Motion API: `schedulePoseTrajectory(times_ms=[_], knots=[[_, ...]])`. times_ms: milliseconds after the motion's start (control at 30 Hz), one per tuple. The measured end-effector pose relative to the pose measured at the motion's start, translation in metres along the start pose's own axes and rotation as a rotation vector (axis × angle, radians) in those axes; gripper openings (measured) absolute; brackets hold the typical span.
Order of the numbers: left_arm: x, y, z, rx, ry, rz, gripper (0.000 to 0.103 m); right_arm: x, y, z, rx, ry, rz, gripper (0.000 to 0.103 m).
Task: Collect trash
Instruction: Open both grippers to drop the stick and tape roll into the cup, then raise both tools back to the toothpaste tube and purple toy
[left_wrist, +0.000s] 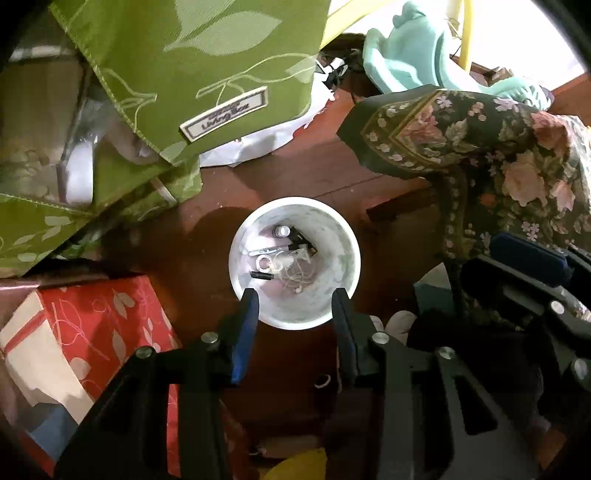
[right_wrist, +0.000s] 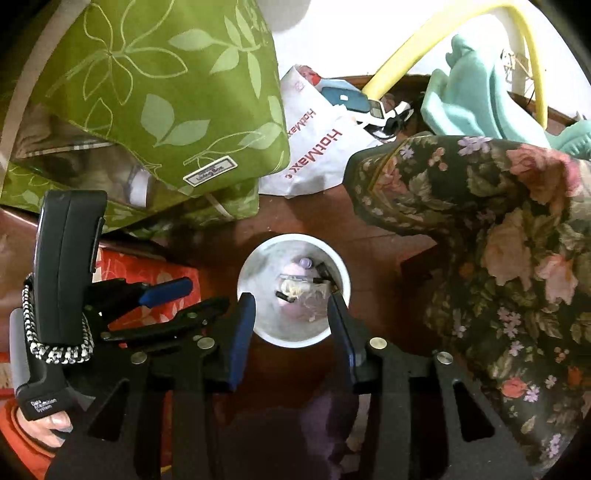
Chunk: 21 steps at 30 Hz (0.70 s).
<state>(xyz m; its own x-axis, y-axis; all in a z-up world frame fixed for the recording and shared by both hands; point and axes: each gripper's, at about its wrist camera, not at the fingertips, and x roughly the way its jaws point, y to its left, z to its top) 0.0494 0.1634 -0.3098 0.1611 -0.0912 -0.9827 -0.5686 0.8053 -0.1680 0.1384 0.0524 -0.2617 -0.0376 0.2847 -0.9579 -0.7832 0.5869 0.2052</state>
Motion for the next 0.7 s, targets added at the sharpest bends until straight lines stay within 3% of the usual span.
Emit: schedulePoseTrajectory(times_ms=[333, 700], knots=[[-0.051, -0.028, -0.005, 0.059, -0.111, 0.002, 0.040, -0.057, -0.013, -0.013, 0.028, -0.118, -0.017, 0.037], [-0.122, -0.099, -0.015, 0.186, -0.259, -0.002, 0.040, -0.134, -0.052, -0.043, 0.098, -0.297, -0.044, 0.037]])
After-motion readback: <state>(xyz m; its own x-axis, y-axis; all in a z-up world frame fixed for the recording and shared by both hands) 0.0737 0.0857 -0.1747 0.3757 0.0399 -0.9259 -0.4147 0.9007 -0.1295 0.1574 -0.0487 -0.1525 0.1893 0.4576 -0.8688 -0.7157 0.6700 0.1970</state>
